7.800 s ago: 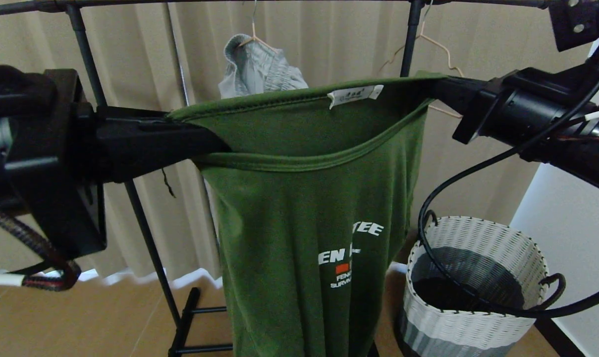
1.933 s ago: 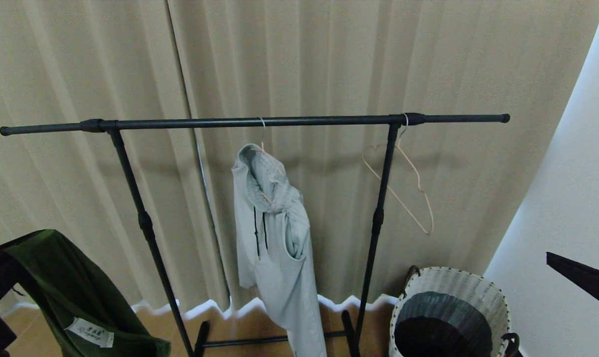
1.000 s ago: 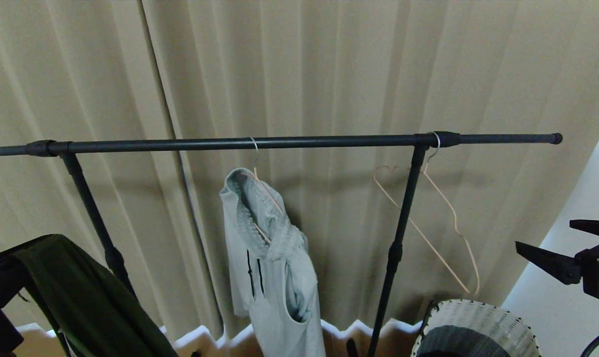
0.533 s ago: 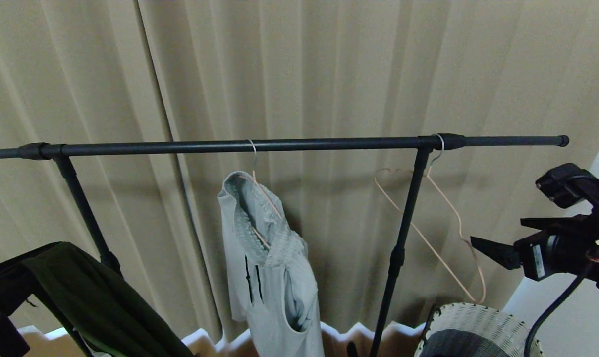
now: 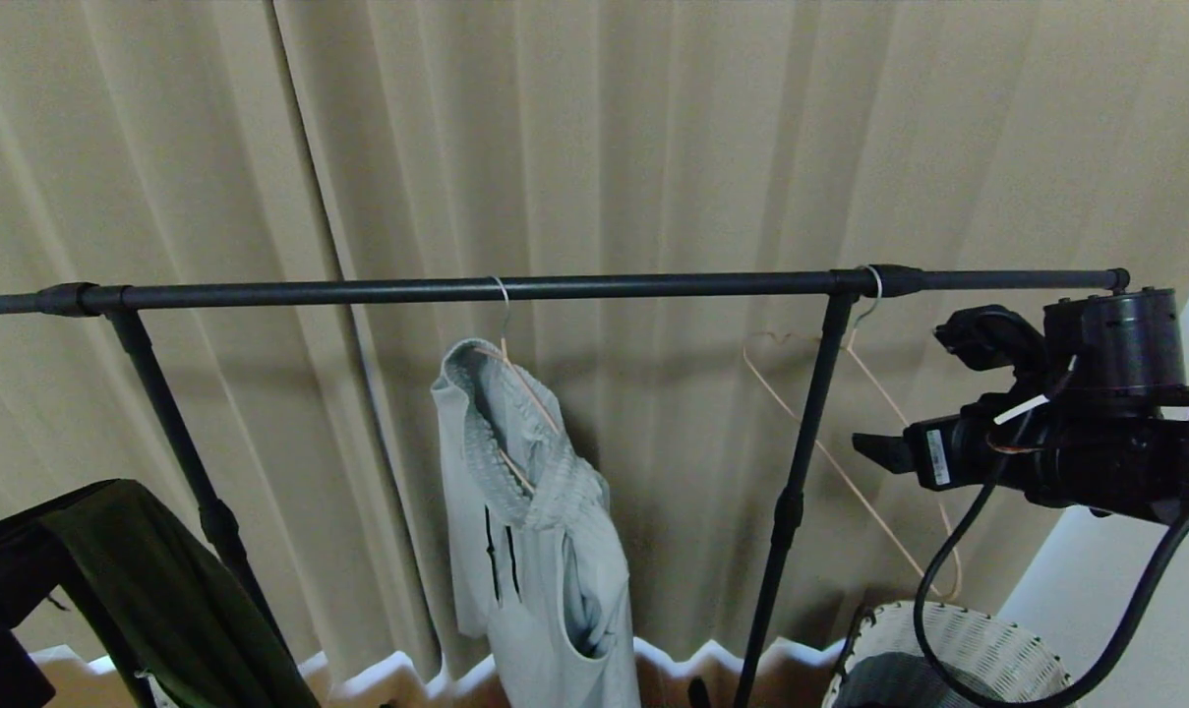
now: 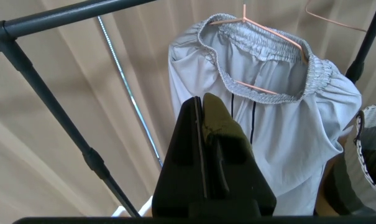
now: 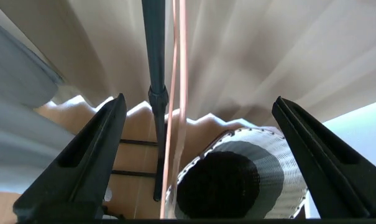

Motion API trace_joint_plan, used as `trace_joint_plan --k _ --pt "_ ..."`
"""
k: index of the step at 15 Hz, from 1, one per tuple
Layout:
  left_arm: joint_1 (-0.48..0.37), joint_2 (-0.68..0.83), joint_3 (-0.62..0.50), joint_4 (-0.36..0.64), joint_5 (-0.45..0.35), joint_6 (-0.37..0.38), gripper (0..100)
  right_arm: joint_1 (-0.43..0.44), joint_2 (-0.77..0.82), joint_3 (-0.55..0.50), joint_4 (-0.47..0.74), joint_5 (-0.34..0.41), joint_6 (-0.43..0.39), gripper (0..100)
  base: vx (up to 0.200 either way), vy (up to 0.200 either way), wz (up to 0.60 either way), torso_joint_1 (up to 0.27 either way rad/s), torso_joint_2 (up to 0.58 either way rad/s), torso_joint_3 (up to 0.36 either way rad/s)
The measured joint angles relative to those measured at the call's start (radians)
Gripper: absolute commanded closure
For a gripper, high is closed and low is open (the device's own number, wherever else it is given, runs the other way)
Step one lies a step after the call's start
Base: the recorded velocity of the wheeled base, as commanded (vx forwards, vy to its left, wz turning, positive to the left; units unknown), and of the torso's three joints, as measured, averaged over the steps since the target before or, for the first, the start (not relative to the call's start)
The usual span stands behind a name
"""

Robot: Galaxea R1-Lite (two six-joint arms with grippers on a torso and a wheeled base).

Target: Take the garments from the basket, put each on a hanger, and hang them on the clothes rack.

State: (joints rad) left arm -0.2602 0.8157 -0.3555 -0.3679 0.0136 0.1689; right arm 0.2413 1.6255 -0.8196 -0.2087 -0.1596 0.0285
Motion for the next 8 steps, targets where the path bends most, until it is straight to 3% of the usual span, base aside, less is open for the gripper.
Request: trace_joint_plan --k 8 --pt "0.000 -0.011 0.000 0.000 0.000 0.000 100 0.004 0.070 -0.009 -0.008 -0.011 0.016 0 0.000 0.000 0.00 0.000 0.00 0.000"
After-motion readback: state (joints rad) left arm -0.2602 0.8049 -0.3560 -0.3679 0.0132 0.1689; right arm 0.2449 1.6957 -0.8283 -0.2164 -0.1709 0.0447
